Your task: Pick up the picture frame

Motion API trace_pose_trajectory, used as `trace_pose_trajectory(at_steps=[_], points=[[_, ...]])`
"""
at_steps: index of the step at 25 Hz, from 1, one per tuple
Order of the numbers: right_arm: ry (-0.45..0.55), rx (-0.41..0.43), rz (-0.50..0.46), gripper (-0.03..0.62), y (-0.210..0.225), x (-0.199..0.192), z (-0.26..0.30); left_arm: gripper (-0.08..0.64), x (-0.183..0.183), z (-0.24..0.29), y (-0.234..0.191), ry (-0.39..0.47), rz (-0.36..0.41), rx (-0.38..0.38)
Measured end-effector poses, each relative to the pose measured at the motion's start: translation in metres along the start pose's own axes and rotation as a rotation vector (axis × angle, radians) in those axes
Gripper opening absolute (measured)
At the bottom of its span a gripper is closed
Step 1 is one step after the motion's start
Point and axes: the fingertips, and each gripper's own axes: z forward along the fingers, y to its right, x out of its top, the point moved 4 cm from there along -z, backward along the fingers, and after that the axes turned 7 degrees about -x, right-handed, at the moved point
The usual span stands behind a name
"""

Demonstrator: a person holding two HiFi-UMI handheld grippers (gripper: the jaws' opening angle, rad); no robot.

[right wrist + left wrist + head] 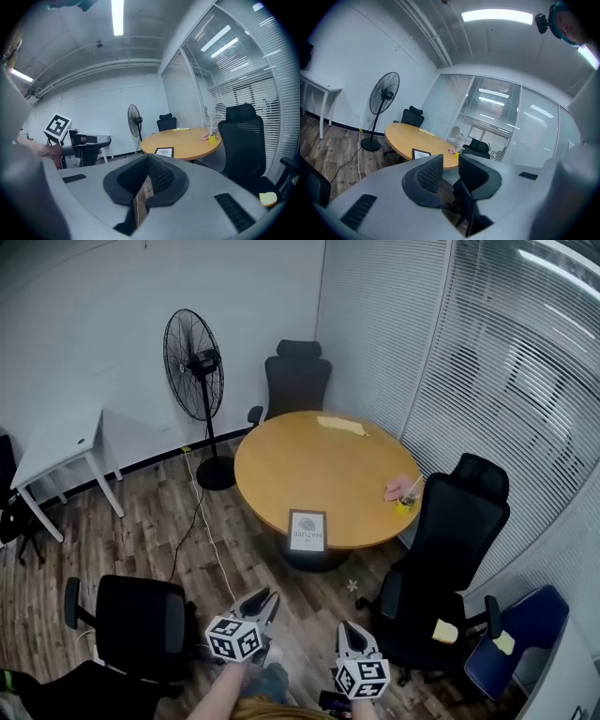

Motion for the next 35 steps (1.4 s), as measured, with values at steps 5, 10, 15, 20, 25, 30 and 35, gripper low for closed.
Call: trace_pose_trajectory(at_steps=[5,10,15,20,25,30,35], points=[[-0.029,-0.015,-0.019,0.012,0.012,0.022,0.071,0.12,0.028,0.063,-0.048,-0.022,-0.001,-0.007],[-0.052,-0.042,-0.009,0.012,0.03,0.031,0.135,0.12,0.048,0.121,-0.091,-0.05,-0.029,-0.019],[-0.056,-0.09,-0.004,0.012,0.041,0.046,0.182,0.124,0.061,0.159,-0.13,-0.069,-0.046,-0.036],[-0.054,-0.143,-0.021,0.012,0.047,0.05,0.219,0.124,0.065,0.183,-0.162,-0.093,-0.068,-0.073],[-0.041,-0.167,-0.056,0.012,0.046,0.07,0.233,0.124,0.066,0.197,-0.184,-0.104,-0.108,-0.077],[-0.058,-0.177,-0.066,0.012,0.055,0.07,0.243,0.124,0.065,0.206,-0.193,-0.121,-0.127,-0.079],[-0.091,-0.156,-0.065,0.012,0.059,0.057,0.259,0.133,0.062,0.212,-0.197,-0.149,-0.119,-0.086]])
